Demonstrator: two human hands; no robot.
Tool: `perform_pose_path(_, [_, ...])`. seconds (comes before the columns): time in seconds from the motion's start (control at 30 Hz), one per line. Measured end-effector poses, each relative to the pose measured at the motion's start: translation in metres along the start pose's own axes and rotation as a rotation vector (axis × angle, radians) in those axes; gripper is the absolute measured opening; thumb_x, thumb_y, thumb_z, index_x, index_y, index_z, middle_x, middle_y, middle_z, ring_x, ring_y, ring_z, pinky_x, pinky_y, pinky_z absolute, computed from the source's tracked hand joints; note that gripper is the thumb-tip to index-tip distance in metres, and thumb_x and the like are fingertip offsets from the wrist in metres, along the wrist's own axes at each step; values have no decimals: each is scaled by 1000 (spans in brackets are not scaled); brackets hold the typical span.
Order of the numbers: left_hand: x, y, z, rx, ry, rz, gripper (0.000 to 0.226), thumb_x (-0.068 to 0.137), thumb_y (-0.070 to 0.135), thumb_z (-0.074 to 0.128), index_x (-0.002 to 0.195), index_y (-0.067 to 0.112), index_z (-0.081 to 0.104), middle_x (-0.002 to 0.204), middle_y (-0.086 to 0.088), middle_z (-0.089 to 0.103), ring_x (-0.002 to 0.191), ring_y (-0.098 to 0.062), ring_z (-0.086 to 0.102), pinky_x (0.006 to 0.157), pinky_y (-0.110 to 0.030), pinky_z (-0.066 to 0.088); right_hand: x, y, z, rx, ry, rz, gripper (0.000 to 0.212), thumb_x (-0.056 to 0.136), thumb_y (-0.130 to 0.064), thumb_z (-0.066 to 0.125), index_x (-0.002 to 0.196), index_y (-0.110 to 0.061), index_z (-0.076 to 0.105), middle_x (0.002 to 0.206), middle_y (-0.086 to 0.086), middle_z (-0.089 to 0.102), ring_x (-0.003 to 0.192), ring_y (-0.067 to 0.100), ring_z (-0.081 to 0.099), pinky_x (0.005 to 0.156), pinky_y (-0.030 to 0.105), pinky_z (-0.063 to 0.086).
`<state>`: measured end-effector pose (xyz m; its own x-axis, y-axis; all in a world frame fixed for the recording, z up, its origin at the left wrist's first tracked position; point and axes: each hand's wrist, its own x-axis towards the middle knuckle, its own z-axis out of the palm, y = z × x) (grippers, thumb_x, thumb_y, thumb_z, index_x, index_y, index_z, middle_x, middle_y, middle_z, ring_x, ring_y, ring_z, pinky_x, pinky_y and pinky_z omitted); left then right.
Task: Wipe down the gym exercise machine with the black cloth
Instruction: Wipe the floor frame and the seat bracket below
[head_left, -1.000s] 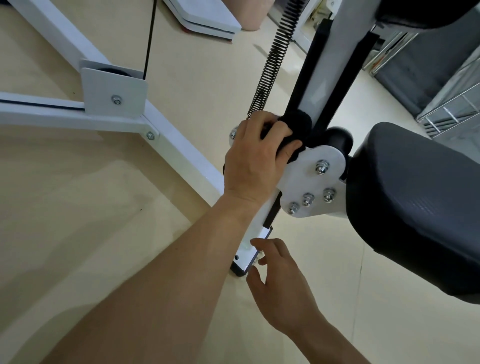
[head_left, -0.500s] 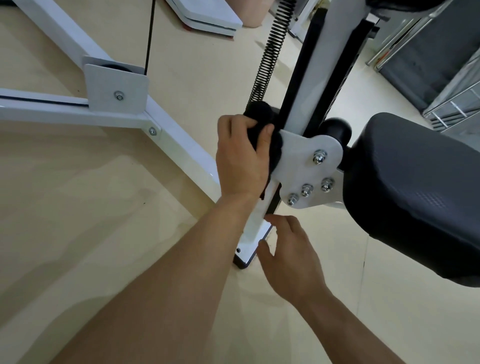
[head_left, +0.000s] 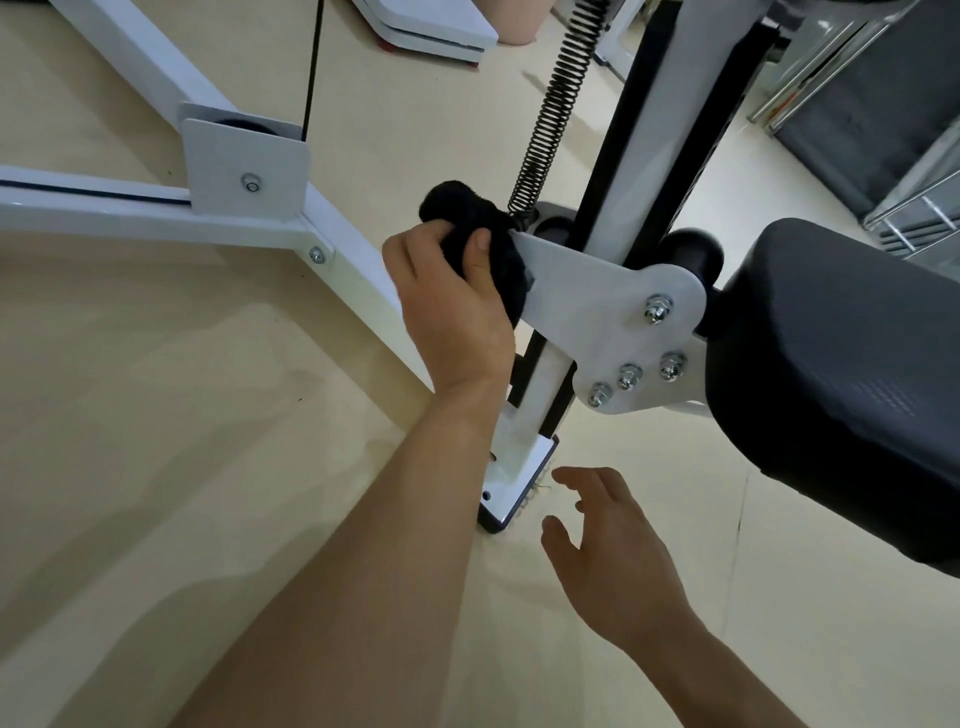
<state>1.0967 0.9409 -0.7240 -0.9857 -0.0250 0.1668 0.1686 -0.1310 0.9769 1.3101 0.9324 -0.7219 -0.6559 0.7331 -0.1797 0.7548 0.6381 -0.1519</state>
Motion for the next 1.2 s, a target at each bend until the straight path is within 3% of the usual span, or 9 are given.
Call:
perform_pose_path(0.1, [-19, -4, 4, 54, -160, 149, 21, 92, 19, 68, 104, 3, 64, 111, -9, 57, 96, -17, 52, 83, -18, 43, 0, -5, 7, -2, -24, -10, 45, 97, -39, 51, 140, -37, 39, 135, -22, 38, 121, 2, 49, 87, 29, 51])
perform_pose_path(0.27, [-23, -6, 5, 174, -237, 381, 18, 81, 16, 80, 89, 5, 69, 101, -9, 66, 87, -30, 59, 78, -23, 40, 2, -13, 15, -14, -61, -32, 47, 98, -40, 50, 143, -38, 37, 137, -22, 38, 120, 3, 49, 84, 26, 48])
perform_pose_path(0.43, [-57, 0, -3, 82, -463, 304, 18, 81, 20, 81, 87, 9, 68, 97, -2, 65, 82, -20, 62, 71, -31, 49, 3, -20, 18, -22, -84, -54, 42, 97, -42, 50, 137, -38, 38, 123, -21, 43, 112, 4, 51, 77, 26, 45])
perform_pose_path(0.5, [-59, 7, -2, 29, -446, 233, 20, 84, 23, 79, 92, 9, 68, 97, -3, 63, 83, -18, 60, 72, -31, 49, 5, -22, 18, -19, -95, -64, 39, 97, -41, 50, 134, -38, 39, 115, -22, 42, 108, 3, 50, 76, 25, 44])
perform_pose_path(0.6, [-33, 29, 9, -61, -298, 129, 23, 89, 24, 73, 105, 8, 67, 106, -6, 62, 92, -19, 58, 78, -27, 47, 6, -23, 21, -35, -116, -60, 37, 96, -42, 48, 133, -38, 41, 121, -20, 45, 107, 4, 51, 77, 25, 45])
perform_pose_path(0.67, [-22, 39, 18, -66, -263, 188, 23, 91, 20, 70, 110, 8, 68, 108, -7, 63, 96, -18, 56, 78, -24, 45, 6, -18, 24, -49, -139, -53, 38, 96, -45, 47, 133, -38, 42, 125, -19, 44, 107, 4, 51, 77, 26, 44])
perform_pose_path(0.87, [-49, 23, 25, -10, -276, 364, 18, 90, 8, 67, 108, 4, 69, 111, -11, 62, 98, -28, 61, 74, -45, 55, 2, -3, 27, -77, -195, -28, 45, 95, -45, 48, 139, -38, 40, 130, -17, 43, 117, 6, 49, 87, 30, 50])
perform_pose_path(1.07, [-54, 19, 16, -7, -335, 329, 19, 89, 9, 71, 103, 1, 63, 109, -12, 59, 92, -28, 61, 69, -39, 55, 5, -9, 26, -112, -194, -51, 47, 95, -47, 48, 140, -36, 41, 133, -14, 45, 117, 10, 52, 85, 30, 49])
perform_pose_path(1.2, [-65, 9, 10, 52, -397, 274, 19, 86, 11, 75, 96, 2, 61, 103, -10, 59, 84, -22, 57, 67, -23, 43, 11, -8, 19, -109, -138, -7, 40, 96, -44, 49, 134, -30, 44, 122, -9, 50, 110, 13, 54, 77, 30, 44])
